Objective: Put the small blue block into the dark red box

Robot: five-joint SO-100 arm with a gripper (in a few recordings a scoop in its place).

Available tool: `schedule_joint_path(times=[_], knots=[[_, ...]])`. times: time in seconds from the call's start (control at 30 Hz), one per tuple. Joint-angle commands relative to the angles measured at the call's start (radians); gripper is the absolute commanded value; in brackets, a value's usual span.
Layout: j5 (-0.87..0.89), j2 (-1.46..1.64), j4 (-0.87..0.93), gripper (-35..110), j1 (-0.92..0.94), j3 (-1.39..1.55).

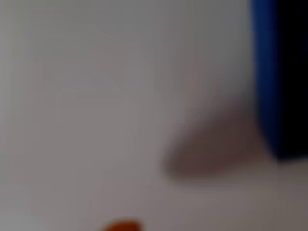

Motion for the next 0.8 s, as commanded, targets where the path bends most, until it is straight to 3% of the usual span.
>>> schedule_joint_path(times=[0.0, 0.77], knots=[[-0.002, -0.002, -0.002, 20, 0.032, -0.067], [-0.041, -0.164, 0.040, 21, 0.044, -0.253]])
